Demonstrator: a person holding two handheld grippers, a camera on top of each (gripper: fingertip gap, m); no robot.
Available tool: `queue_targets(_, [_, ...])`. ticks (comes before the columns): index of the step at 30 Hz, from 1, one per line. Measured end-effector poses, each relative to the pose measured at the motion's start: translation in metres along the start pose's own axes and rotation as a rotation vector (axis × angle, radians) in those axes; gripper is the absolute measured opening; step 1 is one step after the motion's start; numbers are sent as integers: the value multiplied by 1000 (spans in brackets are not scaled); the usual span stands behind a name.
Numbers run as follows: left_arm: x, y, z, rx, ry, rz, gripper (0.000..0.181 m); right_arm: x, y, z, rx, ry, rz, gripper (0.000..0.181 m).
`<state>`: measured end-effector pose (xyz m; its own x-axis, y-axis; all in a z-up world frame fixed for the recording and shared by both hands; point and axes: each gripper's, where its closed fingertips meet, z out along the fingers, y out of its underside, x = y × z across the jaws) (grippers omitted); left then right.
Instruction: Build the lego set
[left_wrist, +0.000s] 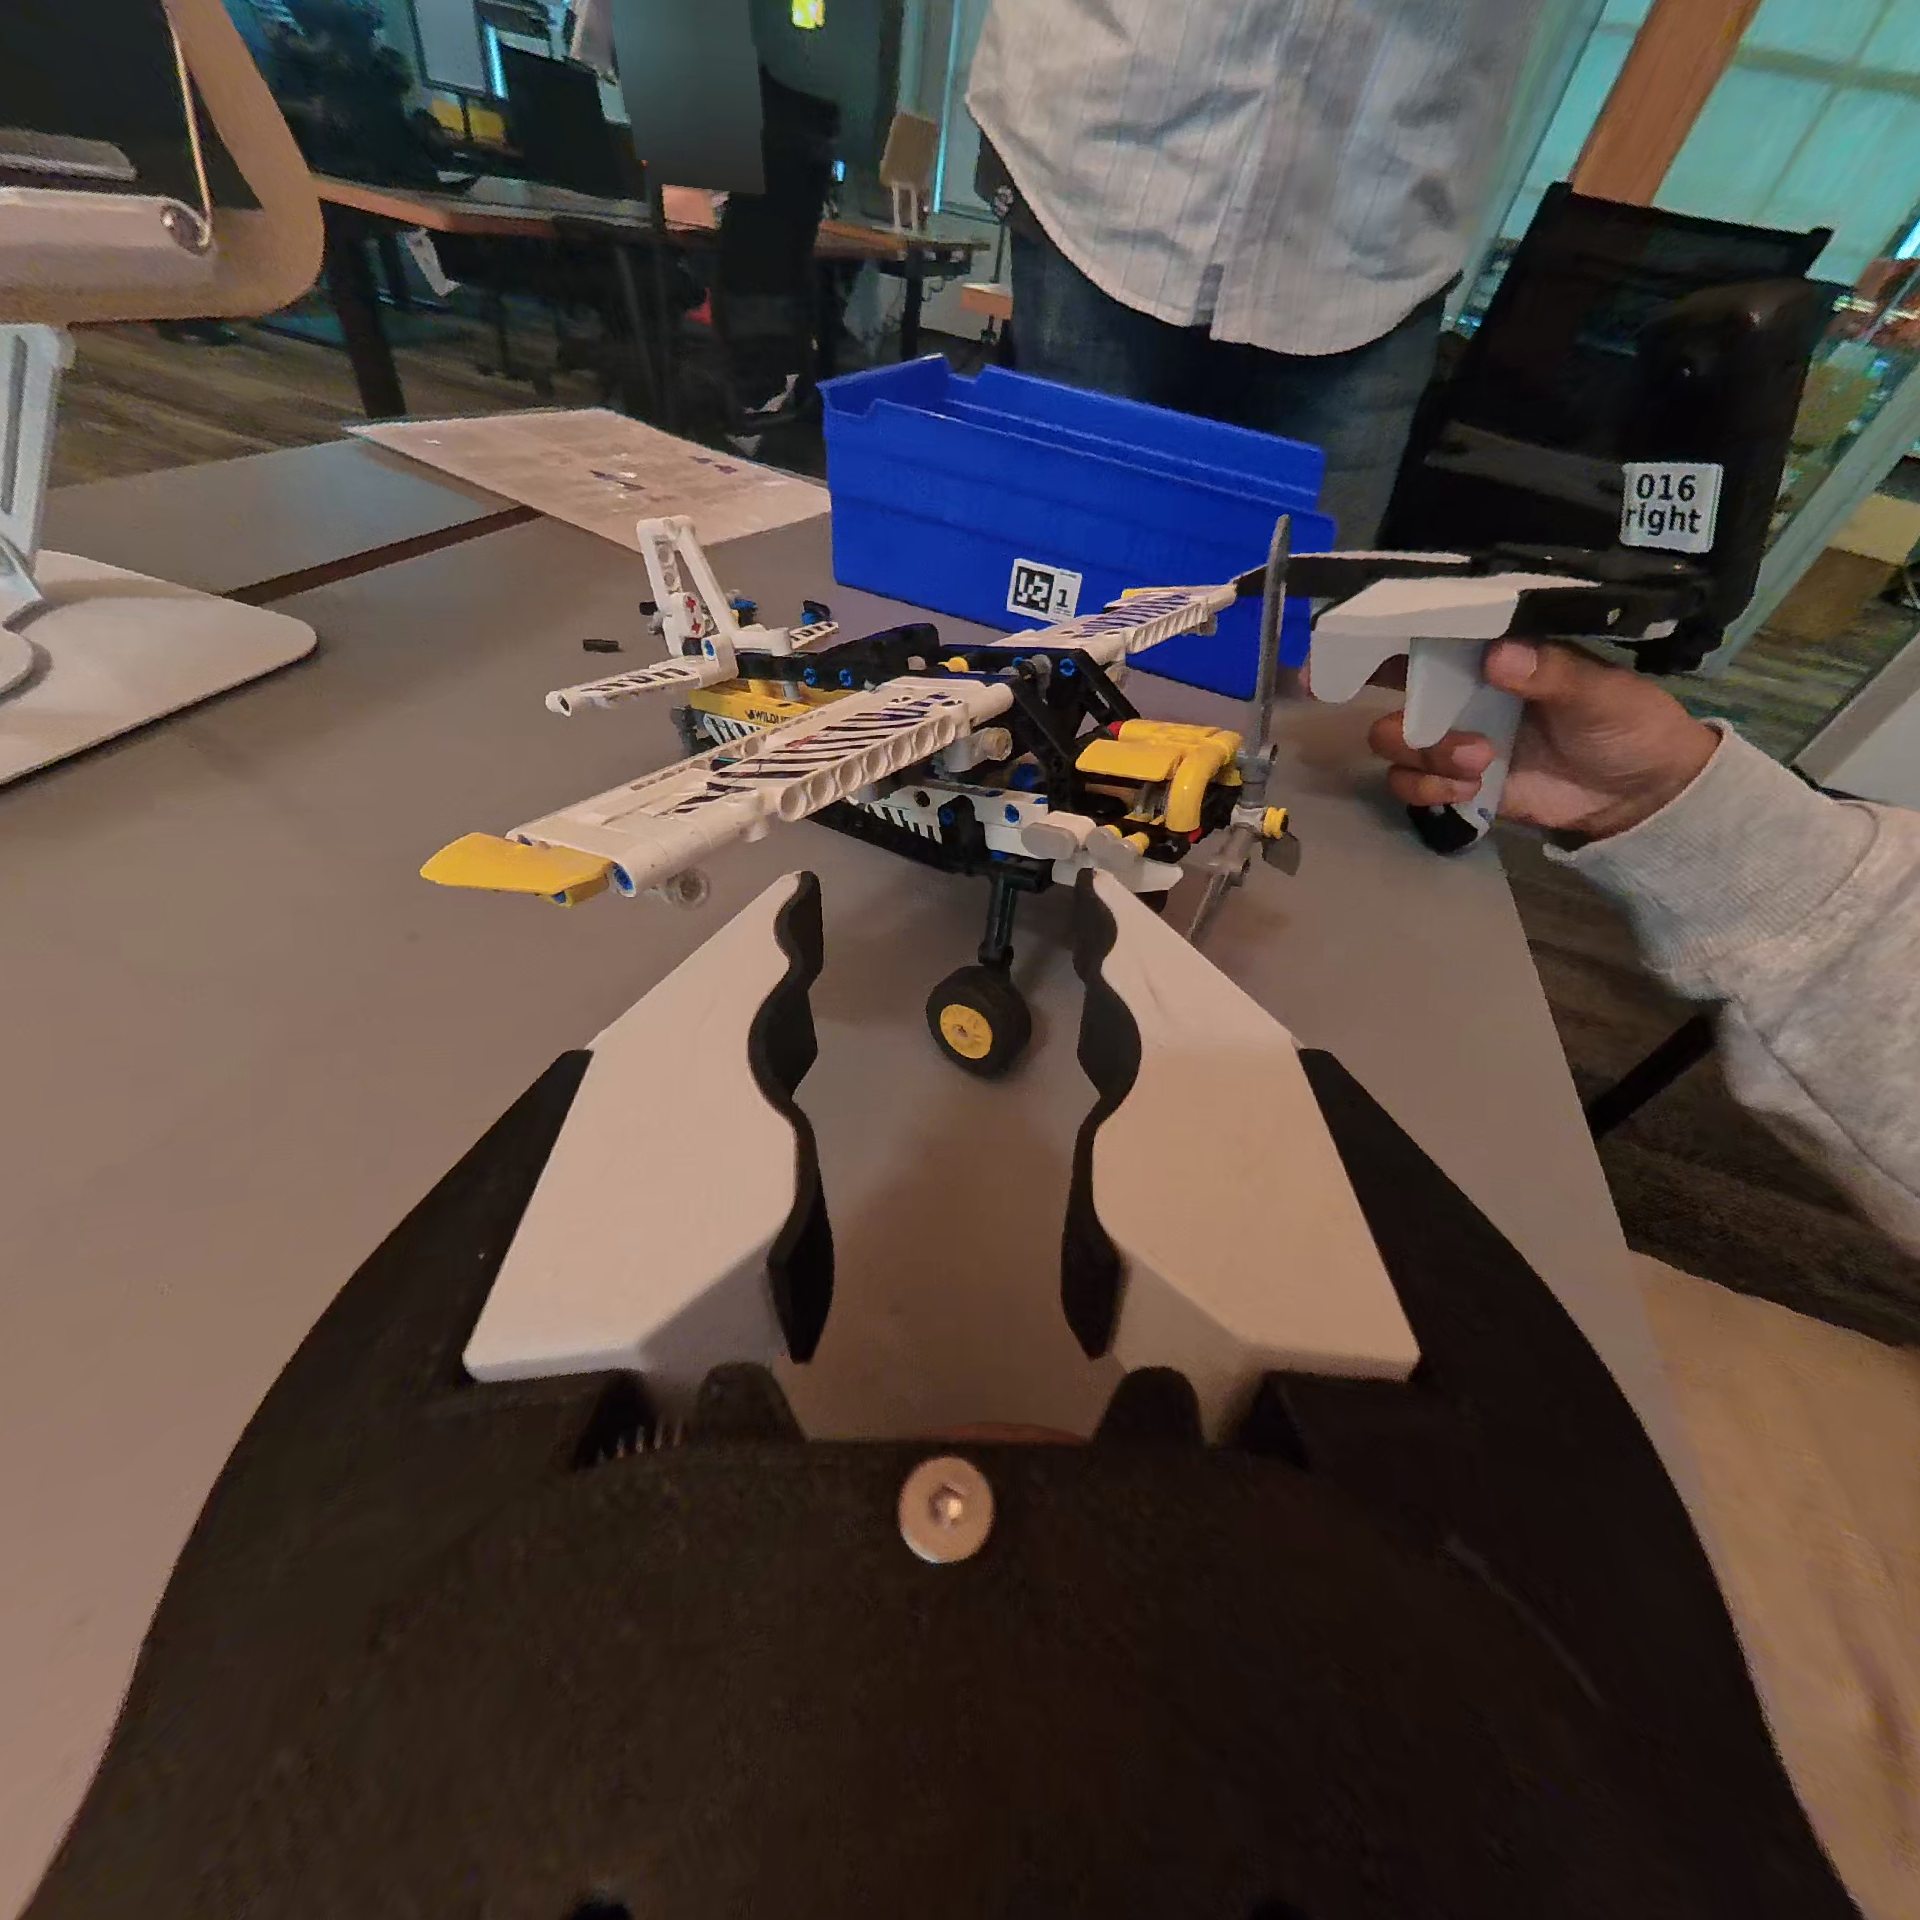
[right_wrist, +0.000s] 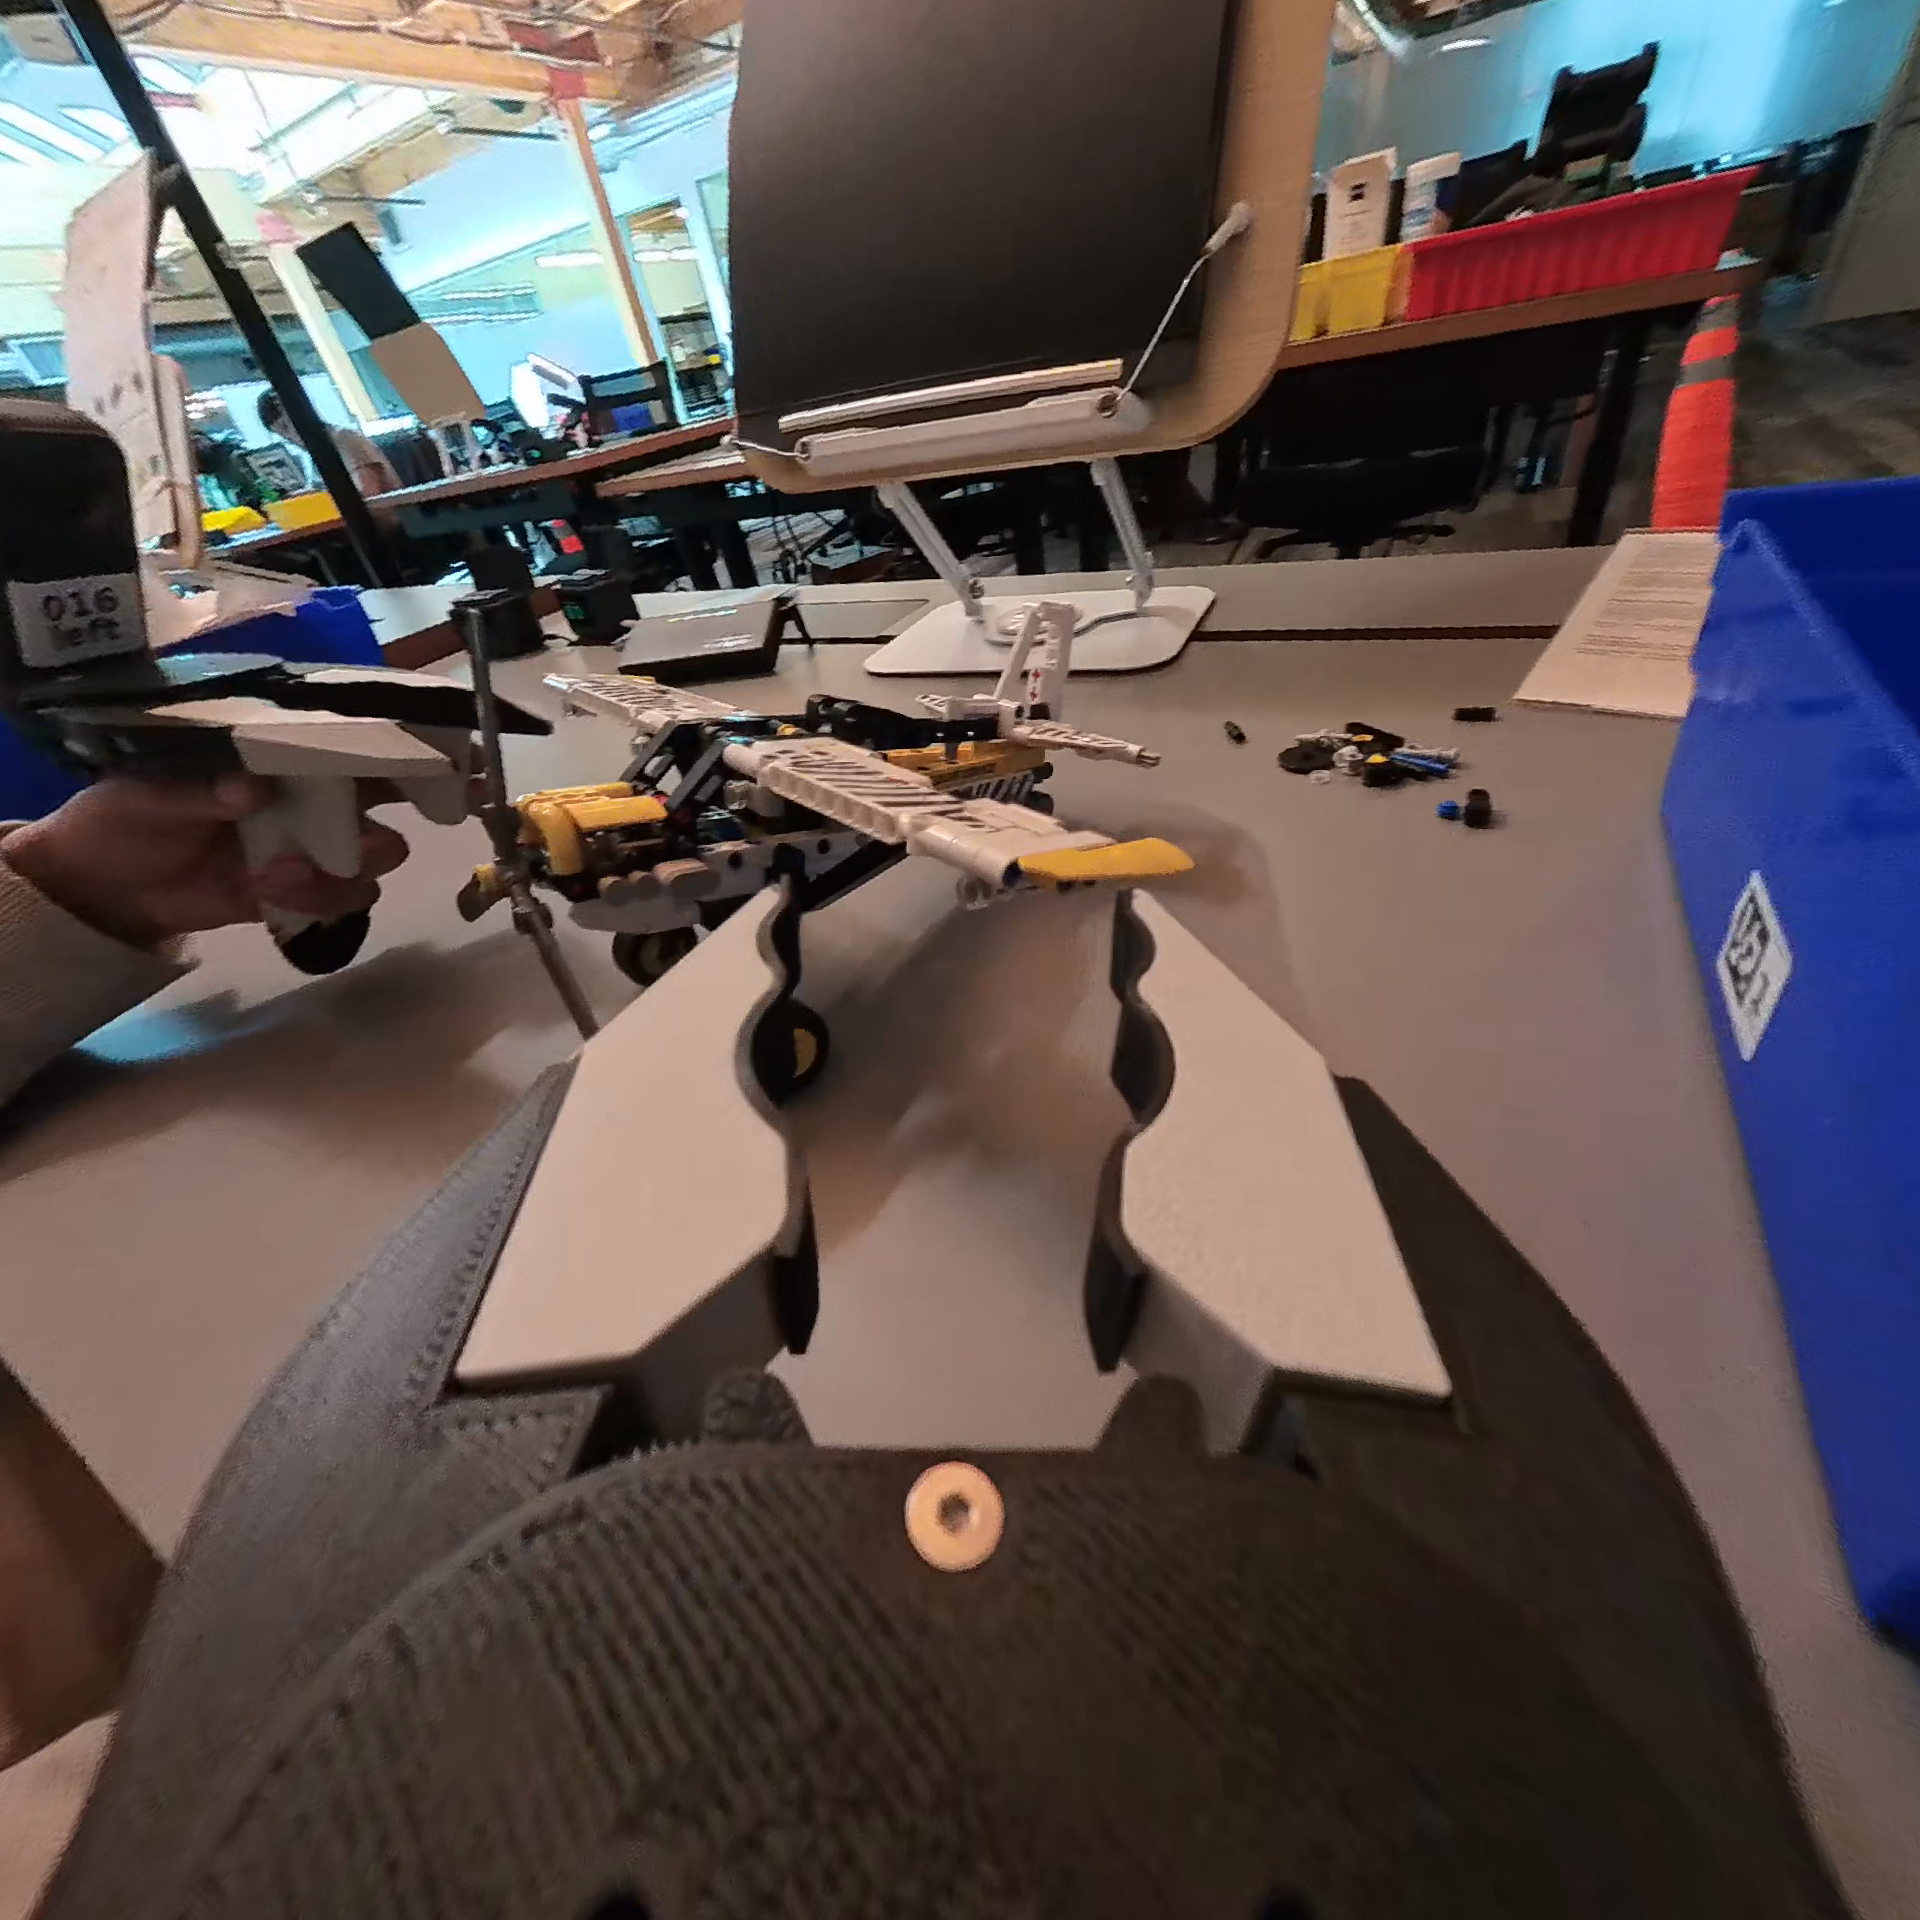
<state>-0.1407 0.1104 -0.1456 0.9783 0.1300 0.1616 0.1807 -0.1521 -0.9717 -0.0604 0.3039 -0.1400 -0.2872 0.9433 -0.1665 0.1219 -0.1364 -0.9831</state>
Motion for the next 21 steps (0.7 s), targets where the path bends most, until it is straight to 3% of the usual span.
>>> queue_targets(4, [-4,0,0,9,-24,-8,46,5,1,8,-12,55,-20,67])
queue_targets(21, [-10,-4,-3,35,-56,-19,45,13,0,13,-8,102,3,59])
